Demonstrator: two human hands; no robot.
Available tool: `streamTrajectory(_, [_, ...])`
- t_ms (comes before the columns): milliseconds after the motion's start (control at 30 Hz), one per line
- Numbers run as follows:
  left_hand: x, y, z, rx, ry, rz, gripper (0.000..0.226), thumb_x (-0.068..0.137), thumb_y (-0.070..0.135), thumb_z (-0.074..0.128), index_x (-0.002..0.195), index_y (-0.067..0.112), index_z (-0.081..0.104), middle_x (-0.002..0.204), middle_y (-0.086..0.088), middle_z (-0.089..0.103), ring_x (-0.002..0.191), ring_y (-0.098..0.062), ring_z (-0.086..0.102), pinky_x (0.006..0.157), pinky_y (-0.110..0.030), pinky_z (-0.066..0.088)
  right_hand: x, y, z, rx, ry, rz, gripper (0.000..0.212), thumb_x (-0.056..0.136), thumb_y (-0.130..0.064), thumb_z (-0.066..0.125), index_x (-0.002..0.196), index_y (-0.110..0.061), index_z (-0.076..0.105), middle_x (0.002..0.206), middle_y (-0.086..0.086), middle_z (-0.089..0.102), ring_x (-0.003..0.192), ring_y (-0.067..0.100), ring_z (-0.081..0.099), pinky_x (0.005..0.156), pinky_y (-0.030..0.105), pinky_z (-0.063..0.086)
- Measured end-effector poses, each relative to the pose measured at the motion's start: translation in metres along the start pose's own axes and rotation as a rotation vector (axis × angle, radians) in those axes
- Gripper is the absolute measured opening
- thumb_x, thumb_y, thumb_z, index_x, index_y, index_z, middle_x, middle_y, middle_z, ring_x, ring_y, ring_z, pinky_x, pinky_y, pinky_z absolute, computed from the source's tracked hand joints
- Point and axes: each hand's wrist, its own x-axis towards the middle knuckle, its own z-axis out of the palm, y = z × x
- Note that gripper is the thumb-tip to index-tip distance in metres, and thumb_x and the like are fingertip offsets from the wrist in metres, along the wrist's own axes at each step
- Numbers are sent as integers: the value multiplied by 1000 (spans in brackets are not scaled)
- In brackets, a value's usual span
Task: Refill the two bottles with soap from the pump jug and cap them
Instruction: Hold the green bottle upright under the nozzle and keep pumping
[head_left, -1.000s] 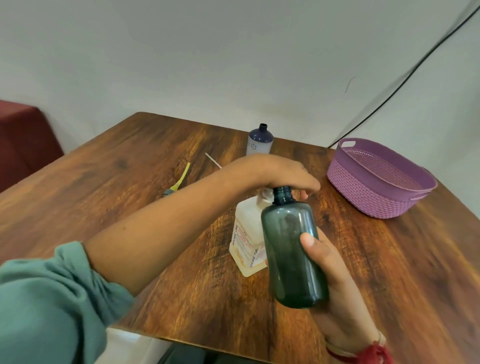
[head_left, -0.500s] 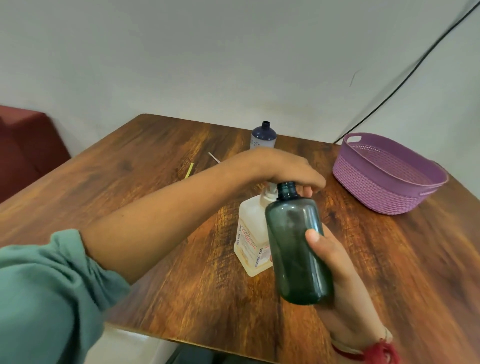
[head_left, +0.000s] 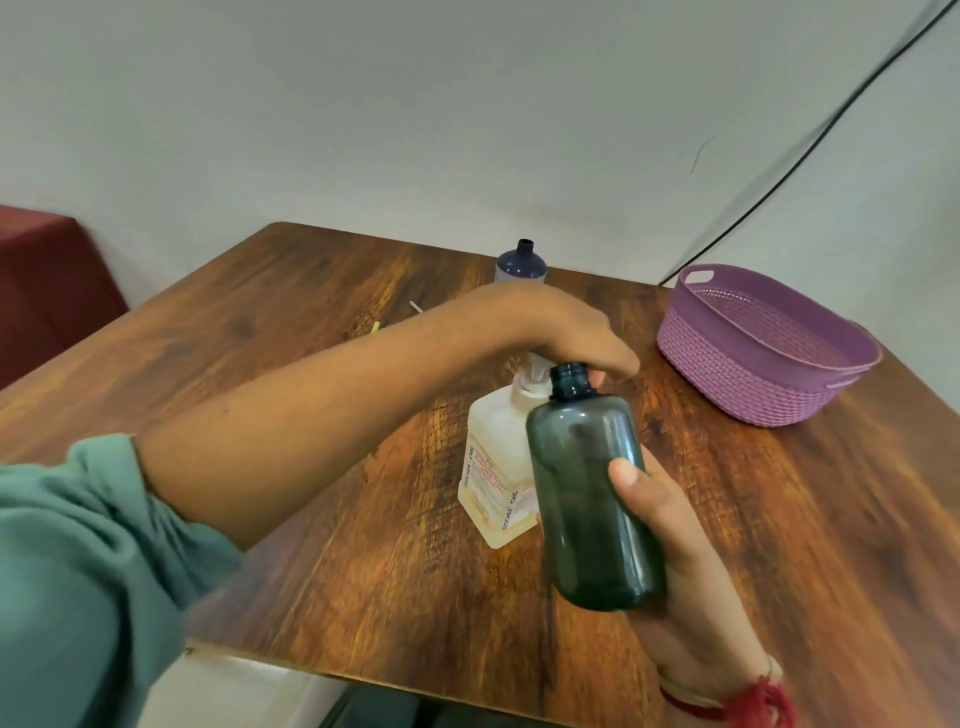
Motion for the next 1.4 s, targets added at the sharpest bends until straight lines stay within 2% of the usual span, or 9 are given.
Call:
streamTrajectory(100, [3,-1,2,-45,12,-8,32,93,37,41,98,12,62,81,1,57,74,-15,50,69,-28,39,1,1,0,11,-2,7,80,43,-56,84,112,-20,65,107,12,69,87,21,68,63,28,54])
streamTrajectory(333, [3,-3,7,-66,17,1,34,93,37,42,102,12,64,92,-3,66,81,-18,53,81,-32,43,-1,4,-3,-11,18,27,81,43,-57,84,111,-19,64,108,15,67,87,24,68,63,30,54])
streamTrajectory(433, [3,-2,1,-59,55,15,33,93,36,42,99,11,63,78,1,57,75,-16,49,75,-30,40,0,-1,-4,-23,-1,23,82,44,-56,84,113,-17,63,111,17,67,90,27,68,65,32,55])
streamTrajectory(633, [6,-12,11,-253,45,24,27,90,37,45,90,14,59,78,5,61,77,-17,49,77,-32,41,5,5,0,-1,-3,20,77,44,-55,85,111,-20,65,109,16,67,89,25,68,64,31,55])
streamTrajectory(767, [6,-8,3,-111,-38,16,42,90,40,44,106,7,64,100,-8,66,87,-18,55,85,-33,45,4,2,0,5,-13,9,74,42,-56,85,107,-25,68,108,12,69,89,25,69,65,30,55])
streamTrajectory(967, [4,-8,11,-272,-17,31,25,92,33,43,93,14,59,78,3,60,70,-14,49,71,-29,41,3,6,0,12,-7,19,83,45,-55,85,115,-18,63,113,16,66,91,24,68,63,31,55])
streamTrajectory(1133, [-2,-3,4,-54,0,-18,39,93,38,40,105,10,64,88,0,63,75,-15,50,70,-28,39,1,5,0,27,10,26,81,40,-56,86,110,-21,66,109,15,68,87,24,68,63,30,55])
streamTrajectory(1233, [-1,0,0,-3,68,-11,29,94,37,41,87,15,58,77,2,53,69,-13,46,64,-27,36,0,0,0,22,-6,20,78,39,-56,85,107,-21,67,106,14,70,85,24,69,63,30,55])
streamTrajectory(1400, [1,-9,13,-223,117,-13,26,92,36,43,90,15,56,84,1,56,79,-18,48,78,-33,42,-1,6,3,9,11,41,78,41,-57,85,109,-23,67,110,14,69,88,23,69,64,29,55])
